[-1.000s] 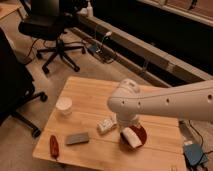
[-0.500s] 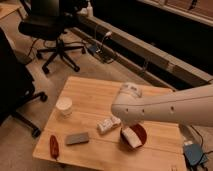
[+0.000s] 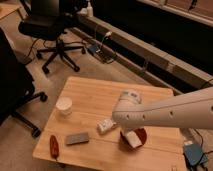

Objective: Place the white sponge in the ceramic cup

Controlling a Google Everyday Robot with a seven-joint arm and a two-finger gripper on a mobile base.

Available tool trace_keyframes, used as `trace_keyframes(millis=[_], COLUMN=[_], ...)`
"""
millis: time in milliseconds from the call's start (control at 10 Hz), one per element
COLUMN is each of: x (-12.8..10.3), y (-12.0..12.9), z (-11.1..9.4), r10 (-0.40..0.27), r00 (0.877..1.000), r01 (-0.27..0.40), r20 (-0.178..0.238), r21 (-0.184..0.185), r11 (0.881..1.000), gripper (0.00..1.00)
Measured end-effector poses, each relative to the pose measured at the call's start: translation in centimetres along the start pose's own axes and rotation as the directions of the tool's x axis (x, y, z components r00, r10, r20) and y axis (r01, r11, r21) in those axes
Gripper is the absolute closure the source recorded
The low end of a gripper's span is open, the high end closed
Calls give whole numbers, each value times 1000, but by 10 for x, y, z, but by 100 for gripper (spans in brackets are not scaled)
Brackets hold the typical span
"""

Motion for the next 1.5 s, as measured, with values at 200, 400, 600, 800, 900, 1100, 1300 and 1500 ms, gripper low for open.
trace_keyframes(millis=[200,400,600,800,900,1100,1300,1500], x=[0,3,7,14,16,14,13,13], y=[-5,-11,-13,-10,-9,-4,1,5], z=[9,14,15,19,20,22,25,28], r10=[4,19,26,20,13,-5,-16,-24], r00=[1000,1000,999,999,999,999,998,998], r01=[-4,-19,-26,-19,-12,6,17,26], r20=[-12,-23,-30,-44,-49,-51,-54,-58], r21=[8,20,24,22,23,26,25,24], r11=[1000,1000,999,1000,1000,1000,1000,999], gripper=[35,35,35,35,35,35,35,35])
